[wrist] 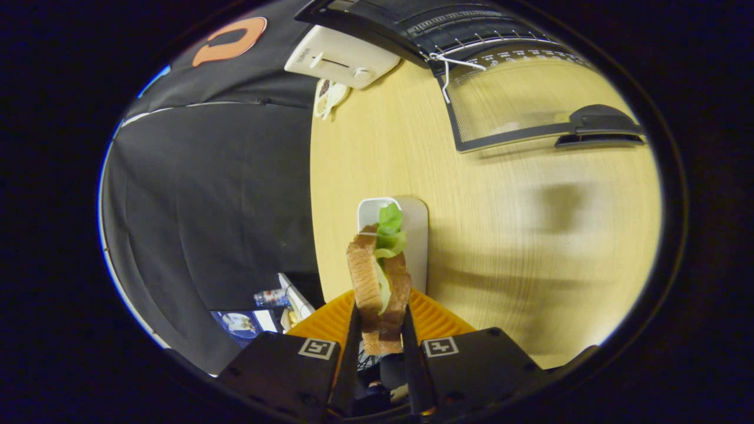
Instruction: Open the toaster oven, put the food inside, and close the toaster oven door.
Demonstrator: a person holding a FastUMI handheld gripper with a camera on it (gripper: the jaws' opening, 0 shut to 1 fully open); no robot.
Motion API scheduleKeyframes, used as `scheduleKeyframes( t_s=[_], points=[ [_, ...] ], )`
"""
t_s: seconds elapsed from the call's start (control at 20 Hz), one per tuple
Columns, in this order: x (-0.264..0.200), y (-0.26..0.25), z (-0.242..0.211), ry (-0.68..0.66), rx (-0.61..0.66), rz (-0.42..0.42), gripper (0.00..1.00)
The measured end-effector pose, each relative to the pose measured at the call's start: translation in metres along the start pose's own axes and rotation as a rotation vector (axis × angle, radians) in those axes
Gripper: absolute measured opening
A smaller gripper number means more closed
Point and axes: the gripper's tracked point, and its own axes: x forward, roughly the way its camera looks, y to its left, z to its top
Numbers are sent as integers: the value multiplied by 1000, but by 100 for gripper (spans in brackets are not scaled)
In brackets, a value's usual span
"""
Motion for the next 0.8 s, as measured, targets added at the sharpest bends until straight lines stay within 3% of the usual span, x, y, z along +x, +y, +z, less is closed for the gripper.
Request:
scheduleKeyframes(
  t_s=[0.15,0.45,0.6,0.8],
  points=[
    [-19,17,-4,-18,-55,-13,37],
    [-64,60,-9,-69,-102,54,37],
    [-95,76,-5,-150,-93,126,37],
    [-148,65,28,-330,-21,160,37]
  ],
)
